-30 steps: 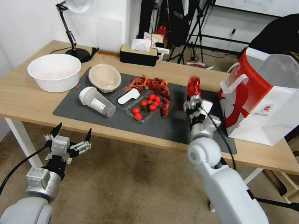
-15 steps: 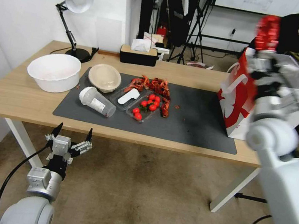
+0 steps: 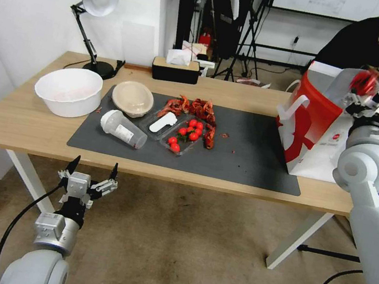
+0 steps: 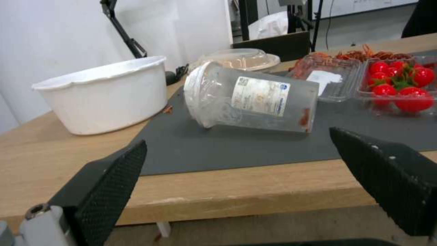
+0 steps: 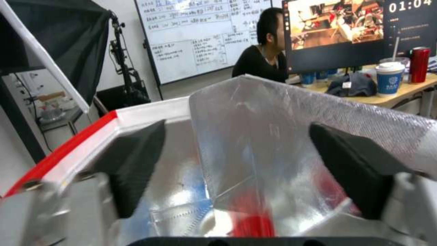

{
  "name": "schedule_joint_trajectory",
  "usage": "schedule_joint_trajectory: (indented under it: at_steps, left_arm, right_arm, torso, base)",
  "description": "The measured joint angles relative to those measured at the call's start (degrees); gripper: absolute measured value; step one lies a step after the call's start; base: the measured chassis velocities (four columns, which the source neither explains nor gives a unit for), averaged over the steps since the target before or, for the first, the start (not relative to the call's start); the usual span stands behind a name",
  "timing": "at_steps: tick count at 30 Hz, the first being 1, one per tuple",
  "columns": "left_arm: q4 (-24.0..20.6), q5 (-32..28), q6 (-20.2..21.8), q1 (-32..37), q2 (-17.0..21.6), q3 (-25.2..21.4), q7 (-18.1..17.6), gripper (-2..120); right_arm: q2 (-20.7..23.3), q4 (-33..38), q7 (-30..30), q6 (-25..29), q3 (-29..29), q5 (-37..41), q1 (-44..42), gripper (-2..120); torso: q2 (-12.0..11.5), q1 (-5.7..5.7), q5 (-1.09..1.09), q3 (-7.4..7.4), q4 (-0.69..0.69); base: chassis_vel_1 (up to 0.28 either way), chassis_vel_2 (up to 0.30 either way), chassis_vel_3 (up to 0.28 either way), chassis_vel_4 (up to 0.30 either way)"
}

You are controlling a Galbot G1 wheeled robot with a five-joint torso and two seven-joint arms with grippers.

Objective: Pick up the trash from the table and place it into the takeout bag.

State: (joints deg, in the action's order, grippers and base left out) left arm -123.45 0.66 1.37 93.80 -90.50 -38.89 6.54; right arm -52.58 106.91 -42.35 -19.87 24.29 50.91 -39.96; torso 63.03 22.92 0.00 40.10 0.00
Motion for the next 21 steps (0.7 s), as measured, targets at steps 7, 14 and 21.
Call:
schedule_joint_trajectory:
  at_steps: [7, 14, 21]
  left_arm:
    - [-0.1, 0.0, 0.0, 0.0, -0.1, 0.0, 0.0, 100]
    - [-0.1, 0.1, 0.0, 0.0, -0.1, 0.2, 0.0, 100]
    - [0.1, 0.1, 0.0, 0.0, 0.1, 0.3, 0.0, 100]
  right_arm:
    - [0.5, 1.5, 6.6, 7.4, 1.0, 2.2, -0.1, 99]
    - [2.1, 9.4, 17.5, 16.1, 2.1, 3.6, -7.2, 100]
    - [3.3, 17.1, 27.1, 24.6, -0.6, -2.9, -19.6, 100]
  torso:
    - [0.0, 0.0, -0.01, 0.01, 0.01]
    - [0.0, 0.0, 0.0, 0.0, -0.01]
    - [0.0, 0.0, -0.01, 0.0, 0.0]
  base:
    - [0.0, 0.0, 0.0, 0.0]
    - [0.0, 0.0, 0.0, 0.0]
    - [0.0, 0.0, 0.0, 0.0]
